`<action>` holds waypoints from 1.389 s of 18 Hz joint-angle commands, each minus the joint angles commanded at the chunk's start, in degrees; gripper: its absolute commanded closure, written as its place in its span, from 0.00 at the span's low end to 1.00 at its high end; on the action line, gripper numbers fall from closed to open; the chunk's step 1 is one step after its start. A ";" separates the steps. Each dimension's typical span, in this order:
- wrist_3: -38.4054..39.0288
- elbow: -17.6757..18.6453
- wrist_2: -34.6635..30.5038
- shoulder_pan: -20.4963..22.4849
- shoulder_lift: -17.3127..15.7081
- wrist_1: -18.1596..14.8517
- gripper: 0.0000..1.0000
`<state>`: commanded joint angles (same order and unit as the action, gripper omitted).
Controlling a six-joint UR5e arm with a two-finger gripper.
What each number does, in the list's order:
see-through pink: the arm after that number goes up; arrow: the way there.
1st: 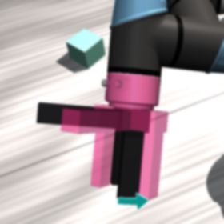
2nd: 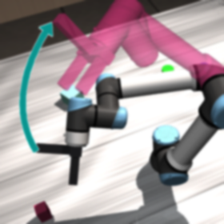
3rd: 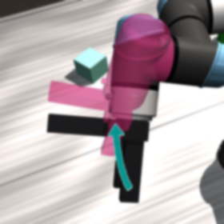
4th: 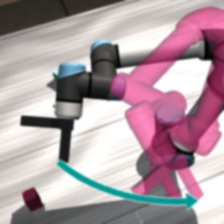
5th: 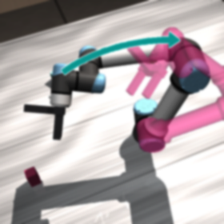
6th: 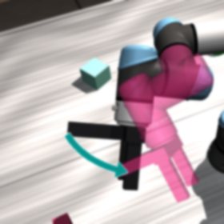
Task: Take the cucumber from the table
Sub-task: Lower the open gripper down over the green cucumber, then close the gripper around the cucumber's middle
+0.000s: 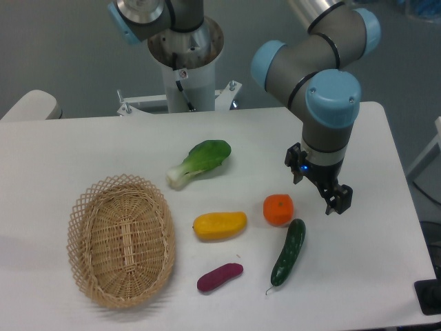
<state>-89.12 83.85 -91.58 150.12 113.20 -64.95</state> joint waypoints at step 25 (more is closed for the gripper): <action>30.32 -0.96 -0.44 -4.92 12.56 11.24 0.00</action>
<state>-58.80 82.88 -92.02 145.19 125.76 -53.71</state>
